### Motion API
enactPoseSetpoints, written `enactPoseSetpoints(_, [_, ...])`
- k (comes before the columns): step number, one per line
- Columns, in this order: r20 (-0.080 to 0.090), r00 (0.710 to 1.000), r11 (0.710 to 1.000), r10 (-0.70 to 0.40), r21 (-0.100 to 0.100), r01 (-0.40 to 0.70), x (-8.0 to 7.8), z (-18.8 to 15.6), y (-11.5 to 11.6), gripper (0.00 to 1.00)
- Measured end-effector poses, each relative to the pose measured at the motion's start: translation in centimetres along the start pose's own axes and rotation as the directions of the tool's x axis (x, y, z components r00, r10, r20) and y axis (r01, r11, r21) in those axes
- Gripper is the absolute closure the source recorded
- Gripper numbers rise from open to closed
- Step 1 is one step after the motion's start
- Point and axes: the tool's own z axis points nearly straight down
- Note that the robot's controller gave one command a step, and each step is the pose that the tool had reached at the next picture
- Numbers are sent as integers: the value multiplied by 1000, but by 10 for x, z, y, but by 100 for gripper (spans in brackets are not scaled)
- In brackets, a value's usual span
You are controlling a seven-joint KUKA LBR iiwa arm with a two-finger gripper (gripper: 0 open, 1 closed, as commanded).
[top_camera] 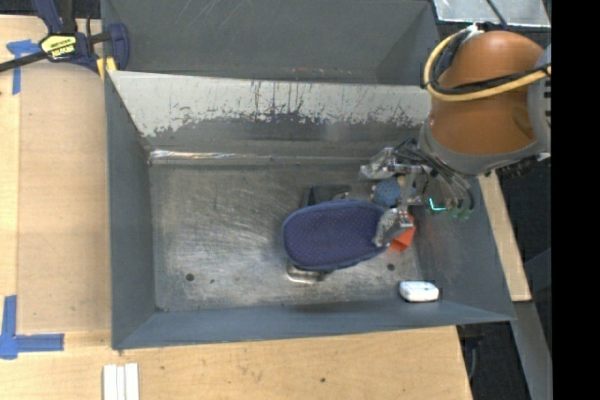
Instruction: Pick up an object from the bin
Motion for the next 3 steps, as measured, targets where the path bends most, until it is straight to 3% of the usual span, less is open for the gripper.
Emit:
enactPoseSetpoints(1, [3,998,998,-67,-1,67,-6,97,-16,0])
enactPoseSetpoints(2, [-2,998,998,-71,0,71,-6,94,-16,100])
enactPoseSetpoints(3, [16,996,996,-85,4,85,1,-42,-25,100])
